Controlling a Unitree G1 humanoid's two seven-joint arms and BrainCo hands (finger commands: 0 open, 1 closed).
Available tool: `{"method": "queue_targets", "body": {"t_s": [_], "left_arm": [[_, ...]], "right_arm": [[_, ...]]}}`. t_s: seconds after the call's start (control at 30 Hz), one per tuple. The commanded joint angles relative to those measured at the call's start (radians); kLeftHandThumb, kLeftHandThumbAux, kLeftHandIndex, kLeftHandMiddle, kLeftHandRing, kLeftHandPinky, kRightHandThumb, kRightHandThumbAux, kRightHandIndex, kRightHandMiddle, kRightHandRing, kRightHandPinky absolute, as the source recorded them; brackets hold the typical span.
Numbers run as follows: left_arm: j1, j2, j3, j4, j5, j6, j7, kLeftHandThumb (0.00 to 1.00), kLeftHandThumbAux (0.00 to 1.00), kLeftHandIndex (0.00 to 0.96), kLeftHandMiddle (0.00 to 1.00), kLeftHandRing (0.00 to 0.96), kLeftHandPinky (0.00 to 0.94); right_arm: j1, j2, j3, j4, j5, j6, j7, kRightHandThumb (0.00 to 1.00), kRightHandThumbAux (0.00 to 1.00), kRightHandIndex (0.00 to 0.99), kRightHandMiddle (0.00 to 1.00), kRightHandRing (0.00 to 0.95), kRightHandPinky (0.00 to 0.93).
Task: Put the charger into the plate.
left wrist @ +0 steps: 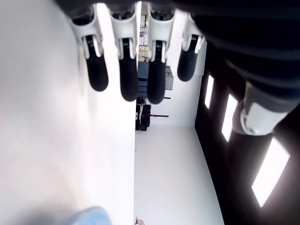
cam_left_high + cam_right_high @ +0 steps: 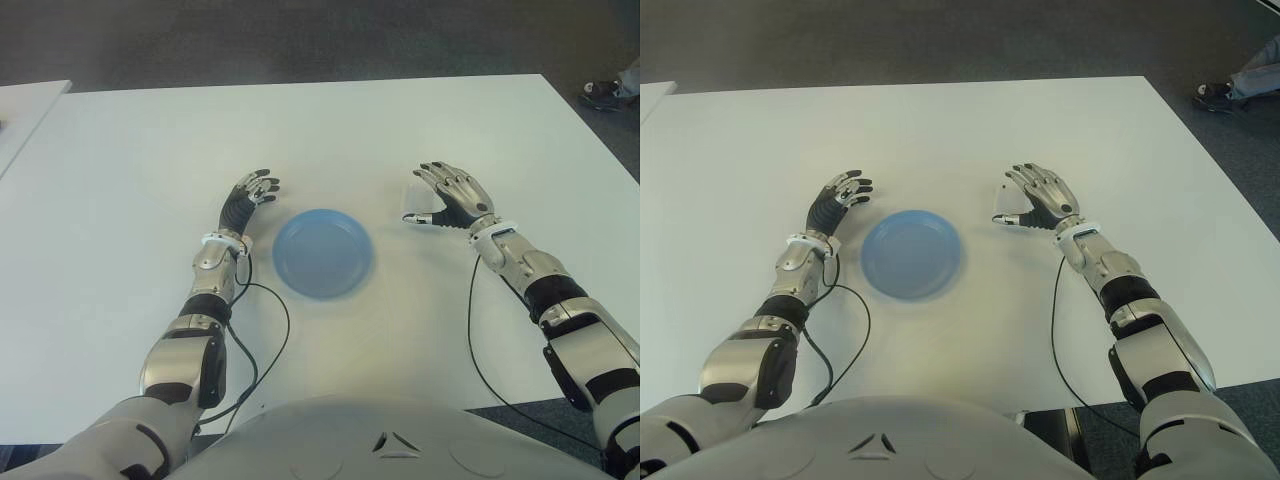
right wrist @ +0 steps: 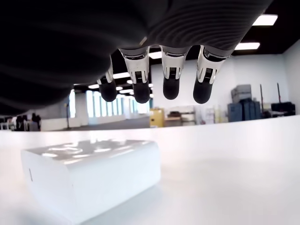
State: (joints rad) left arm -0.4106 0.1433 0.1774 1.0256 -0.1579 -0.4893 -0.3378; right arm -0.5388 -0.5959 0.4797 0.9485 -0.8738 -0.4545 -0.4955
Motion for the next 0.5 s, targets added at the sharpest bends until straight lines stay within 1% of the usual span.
{"method": "queue_targets", "body": {"t_s": [0.03, 0.5], "left_arm": [[0.039, 0.004, -0.005, 0.013, 0.009, 0.028, -0.012, 0.0, 0.509, 0.231, 0.313, 0.307, 0.285], [0.053, 0.005, -0.002, -0.009, 0.001, 0.03, -0.026, 0.0, 0.492, 0.233, 0.321, 0.313, 0.285]], "right_arm": [[-0.02, 0.016, 0.021, 0.045, 0.004, -0.025, -0.004, 0.284, 0.163, 0.0, 0.0, 0.0, 0.0], [-0.031, 0.016, 0.052, 0.08, 0.001, -0.036, 0.001, 0.306, 0.183, 0.0, 0.0, 0.0, 0.0]]}}
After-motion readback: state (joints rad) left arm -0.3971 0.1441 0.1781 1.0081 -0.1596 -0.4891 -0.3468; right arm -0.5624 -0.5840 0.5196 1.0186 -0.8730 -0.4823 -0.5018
